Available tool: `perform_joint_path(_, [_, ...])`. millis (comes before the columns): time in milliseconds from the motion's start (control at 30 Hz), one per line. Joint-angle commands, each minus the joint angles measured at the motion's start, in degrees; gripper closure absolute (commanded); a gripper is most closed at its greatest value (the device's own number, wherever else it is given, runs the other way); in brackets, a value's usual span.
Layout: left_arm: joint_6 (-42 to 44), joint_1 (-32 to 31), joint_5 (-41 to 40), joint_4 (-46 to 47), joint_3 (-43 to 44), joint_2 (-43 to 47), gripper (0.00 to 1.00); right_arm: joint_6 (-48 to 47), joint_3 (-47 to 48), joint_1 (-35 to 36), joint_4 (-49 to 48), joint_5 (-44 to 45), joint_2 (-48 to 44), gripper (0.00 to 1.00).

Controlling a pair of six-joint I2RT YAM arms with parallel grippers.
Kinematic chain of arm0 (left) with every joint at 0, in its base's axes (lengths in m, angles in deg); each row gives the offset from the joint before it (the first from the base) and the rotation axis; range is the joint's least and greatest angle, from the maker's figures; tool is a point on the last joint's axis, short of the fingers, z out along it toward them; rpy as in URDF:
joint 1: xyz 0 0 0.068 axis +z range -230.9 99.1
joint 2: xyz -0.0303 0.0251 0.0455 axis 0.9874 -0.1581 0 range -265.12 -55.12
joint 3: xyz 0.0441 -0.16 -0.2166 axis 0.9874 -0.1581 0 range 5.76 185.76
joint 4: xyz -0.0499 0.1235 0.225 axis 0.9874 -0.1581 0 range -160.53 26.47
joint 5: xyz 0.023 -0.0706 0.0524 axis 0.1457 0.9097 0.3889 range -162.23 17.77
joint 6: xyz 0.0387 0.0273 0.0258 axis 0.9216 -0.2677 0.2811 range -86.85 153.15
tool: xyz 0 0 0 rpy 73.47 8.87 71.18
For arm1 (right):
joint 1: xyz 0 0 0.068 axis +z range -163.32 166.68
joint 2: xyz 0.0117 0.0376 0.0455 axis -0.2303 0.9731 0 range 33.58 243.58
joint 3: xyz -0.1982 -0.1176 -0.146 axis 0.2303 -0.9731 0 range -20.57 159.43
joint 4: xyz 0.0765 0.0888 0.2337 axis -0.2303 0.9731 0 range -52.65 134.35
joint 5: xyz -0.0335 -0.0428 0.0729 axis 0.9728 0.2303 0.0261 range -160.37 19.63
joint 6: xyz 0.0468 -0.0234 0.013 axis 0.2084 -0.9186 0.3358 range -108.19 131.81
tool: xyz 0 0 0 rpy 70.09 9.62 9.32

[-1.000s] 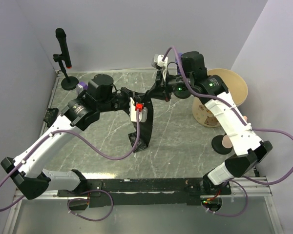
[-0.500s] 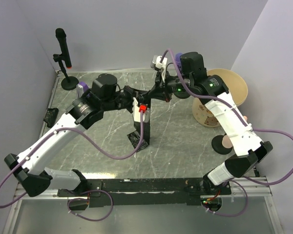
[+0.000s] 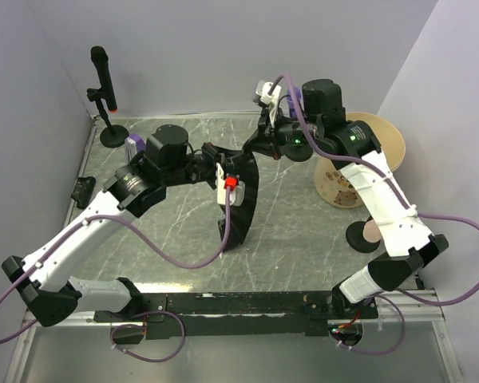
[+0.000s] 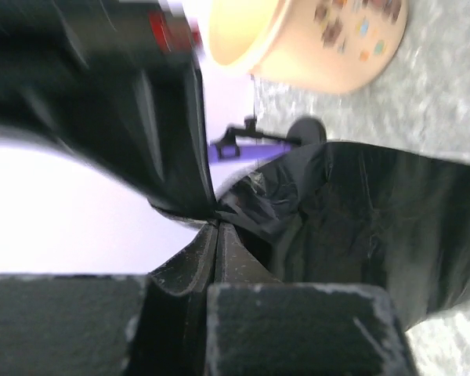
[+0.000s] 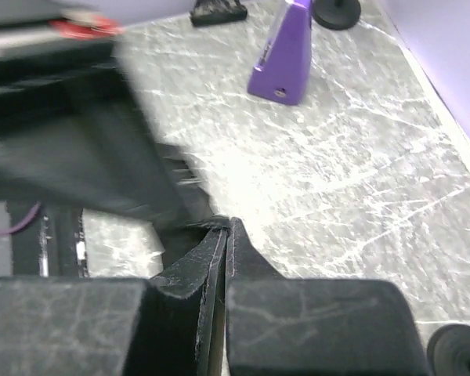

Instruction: Put the trash bags into the trash bin

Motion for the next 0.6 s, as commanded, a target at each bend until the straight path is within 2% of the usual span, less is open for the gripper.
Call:
perform_joint_path(0, [-2.5, -2.2, 0.2, 4.2, 4.7, -0.2, 0.99, -3.7, -2.0, 1.7, 2.2, 1.1, -0.4, 1.0])
perform_joint_path(100, [-2.4, 1.0, -2.0, 5.4, 6.8, -3.7, 0.99, -5.6, -3.4, 4.0, 0.7, -11.1, -4.5, 1.0])
perform_joint_path(133, [-2.7, 1.7, -2.1, 5.1, 6.0, -4.2, 0.99, -3.0, -2.9, 4.0, -1.8, -13.4, -5.1, 1.0])
perform_joint_path(200, [-3.3, 2.5, -1.2, 3.9, 2.2, -3.1, 0.99, 1.5, -0.4, 2.9, -6.2, -12.1, -4.7, 1.0])
perform_joint_path(267, [-3.4, 2.5, -0.1, 1.1, -1.3, -1.1, 0.99, 2.1, 2.1, 1.2, -6.1, -8.0, -2.4, 1.0])
perform_joint_path(333, [-3.2, 2.3, 1.3, -2.6, -3.2, 0.6, 0.99, 0.3, 1.3, 1.0, -4.6, 4.8, -0.8, 1.0])
perform_joint_path(400, [-3.4, 1.7, 1.9, -3.6, -3.5, 2.2, 0.99, 0.4, -3.1, 0.2, -6.7, 10.5, -1.9, 1.0])
perform_joint_path(500, [-5.6, 1.5, 1.5, 2.0, -2.5, 3.3, 0.99, 1.8, -7.7, -0.8, -8.3, 7.5, -4.1, 1.0])
perform_joint_path(533, [-7.2, 1.6, 0.4, 4.7, -2.1, 3.5, 0.97, 2.4, -9.2, -0.8, -8.8, 5.9, -4.9, 1.0])
perform_joint_path(567, [-9.1, 1.7, -0.6, 8.4, -1.5, 3.3, 0.76, 2.8, -9.9, -0.9, -9.0, 3.9, -5.6, 1.0])
